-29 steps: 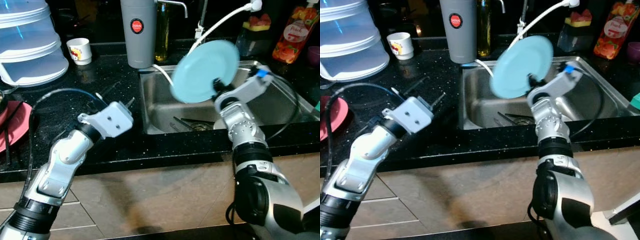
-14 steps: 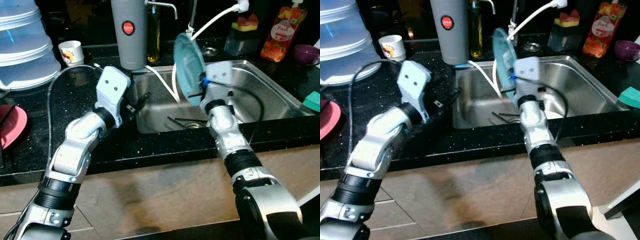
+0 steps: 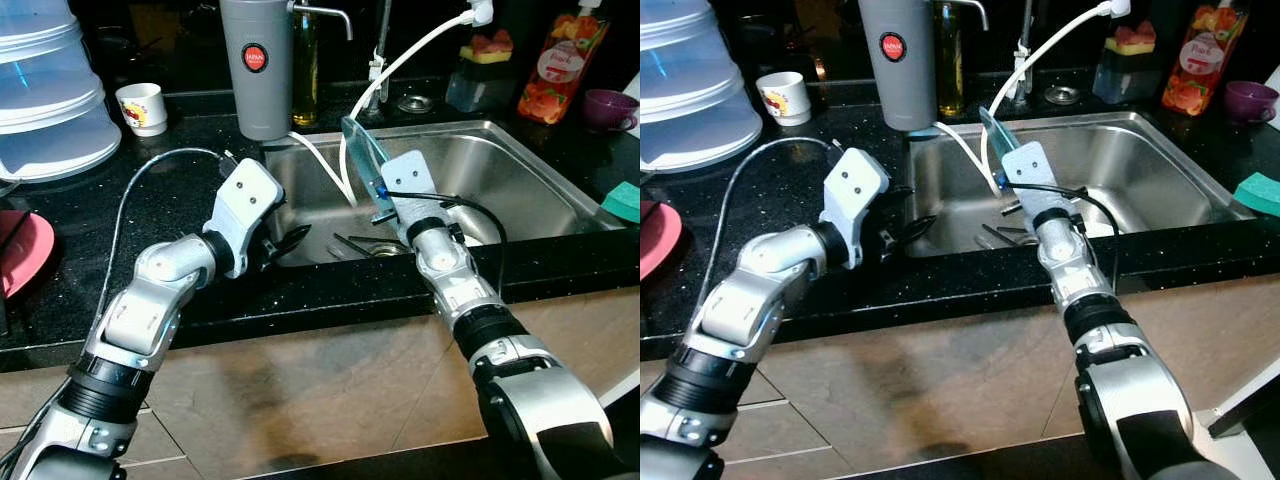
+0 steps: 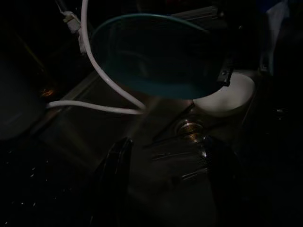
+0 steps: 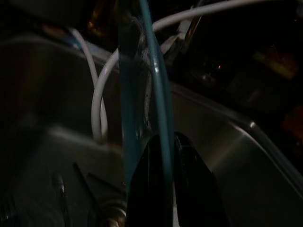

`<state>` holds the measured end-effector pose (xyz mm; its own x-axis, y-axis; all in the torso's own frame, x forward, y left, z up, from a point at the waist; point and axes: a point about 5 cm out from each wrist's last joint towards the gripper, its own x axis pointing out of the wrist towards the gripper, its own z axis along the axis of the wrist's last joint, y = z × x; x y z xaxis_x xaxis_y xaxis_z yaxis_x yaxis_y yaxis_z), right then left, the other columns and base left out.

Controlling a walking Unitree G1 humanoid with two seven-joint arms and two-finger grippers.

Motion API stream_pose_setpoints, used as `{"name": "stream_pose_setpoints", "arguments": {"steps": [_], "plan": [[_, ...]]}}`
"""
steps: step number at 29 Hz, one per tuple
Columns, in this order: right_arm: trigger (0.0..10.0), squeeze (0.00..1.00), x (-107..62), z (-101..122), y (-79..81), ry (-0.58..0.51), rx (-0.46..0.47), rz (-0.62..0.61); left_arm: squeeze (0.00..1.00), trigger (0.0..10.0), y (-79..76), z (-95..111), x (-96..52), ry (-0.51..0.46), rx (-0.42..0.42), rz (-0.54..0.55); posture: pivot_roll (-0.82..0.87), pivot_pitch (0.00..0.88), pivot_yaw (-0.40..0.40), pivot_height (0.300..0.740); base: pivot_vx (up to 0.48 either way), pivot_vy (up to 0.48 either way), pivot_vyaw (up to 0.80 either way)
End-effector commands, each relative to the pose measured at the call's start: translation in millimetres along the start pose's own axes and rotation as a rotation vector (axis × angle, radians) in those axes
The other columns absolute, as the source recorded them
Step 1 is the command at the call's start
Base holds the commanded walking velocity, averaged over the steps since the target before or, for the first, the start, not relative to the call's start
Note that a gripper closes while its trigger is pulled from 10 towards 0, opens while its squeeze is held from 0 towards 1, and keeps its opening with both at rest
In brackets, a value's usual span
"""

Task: Kitchen organization

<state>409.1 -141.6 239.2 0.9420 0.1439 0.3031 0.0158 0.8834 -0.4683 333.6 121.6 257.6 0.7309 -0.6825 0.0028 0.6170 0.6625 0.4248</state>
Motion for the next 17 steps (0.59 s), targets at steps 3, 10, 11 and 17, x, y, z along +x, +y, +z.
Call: {"name": "stream_pose_setpoints", "arguments": {"steps": [3, 10, 11, 17], "plan": [[10.0, 1.00, 0.6, -3, 1.9, 0.034, -0.003, 0.011, 0.00, 10.0, -0.4, 1, -3.5, 0.011, -0.008, -0.020, 0.09, 0.092, 0.041, 0.740, 0.000, 0.000, 0.00], [10.0, 0.00, 4.2, 6, -6.8, -0.007, 0.032, -0.066, 0.00, 10.0, 9.8, 2, -7.2, 0.015, -0.005, 0.084, 0.09, 0.094, 0.042, 0.740, 0.000, 0.000, 0.00], [10.0, 0.00, 4.2, 6, -6.8, -0.007, 0.032, -0.066, 0.00, 10.0, 9.8, 2, -7.2, 0.015, -0.005, 0.084, 0.09, 0.094, 0.042, 0.740, 0.000, 0.000, 0.00], [10.0, 0.00, 9.8, 21, -11.4, -0.062, 0.381, -0.077, 0.00, 10.0, 58.4, -6, -30.7, 0.217, 0.250, 0.525, 0.09, 0.097, 0.041, 0.740, 0.000, 0.000, 0.00]]}}
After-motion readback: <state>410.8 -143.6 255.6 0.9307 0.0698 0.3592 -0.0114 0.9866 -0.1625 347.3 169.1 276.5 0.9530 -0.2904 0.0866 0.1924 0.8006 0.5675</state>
